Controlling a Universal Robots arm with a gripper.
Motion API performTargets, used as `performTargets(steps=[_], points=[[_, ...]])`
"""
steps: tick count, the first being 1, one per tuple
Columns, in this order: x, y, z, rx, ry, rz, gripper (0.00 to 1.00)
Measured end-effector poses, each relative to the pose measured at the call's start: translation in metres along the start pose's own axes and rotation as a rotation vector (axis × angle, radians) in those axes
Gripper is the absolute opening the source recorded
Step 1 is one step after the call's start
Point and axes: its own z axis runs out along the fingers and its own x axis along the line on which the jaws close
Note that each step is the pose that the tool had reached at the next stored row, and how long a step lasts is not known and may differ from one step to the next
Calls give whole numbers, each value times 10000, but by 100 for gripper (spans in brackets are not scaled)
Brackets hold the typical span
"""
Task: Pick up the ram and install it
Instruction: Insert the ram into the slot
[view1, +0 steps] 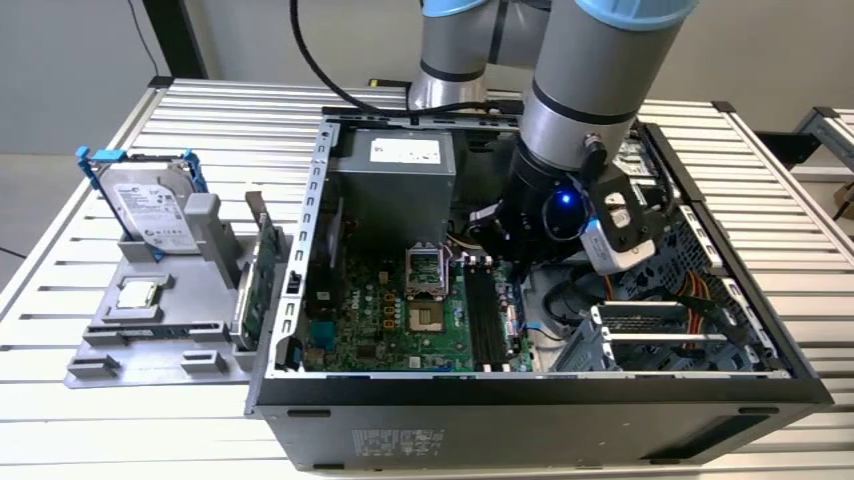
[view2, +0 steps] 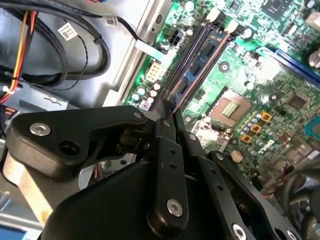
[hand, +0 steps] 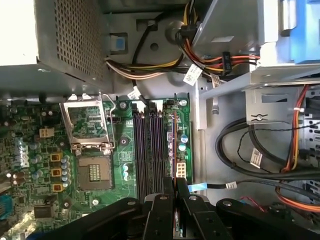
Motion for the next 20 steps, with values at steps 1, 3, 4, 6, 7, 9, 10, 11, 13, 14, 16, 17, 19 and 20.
performTargets(steps=[1, 3, 4, 6, 7, 9, 10, 11, 13, 14, 16, 17, 19, 20], points=[[0, 0, 19, -2, 0, -54, 0], [1, -1, 55, 0, 1, -56, 0], [1, -1, 73, 1, 1, -57, 0], [1, -1, 110, 0, 1, -57, 0], [1, -2, 146, 0, 1, -68, 0], [2, -4, 182, 1, 1, -94, 0], [4, -5, 196, 11, 2, -95, 0], [5, -5, 209, 22, 1, -97, 0], [7, -6, 239, 43, 0, -100, 0], [8, -7, 251, 46, -1, -107, 0], [14, -10, 267, 46, 0, -175, 0], [19, -10, 275, 45, 0, -213, 0], [30, -11, 290, 45, 1, -264, 0], [36, -11, 300, 46, 1, -278, 0]])
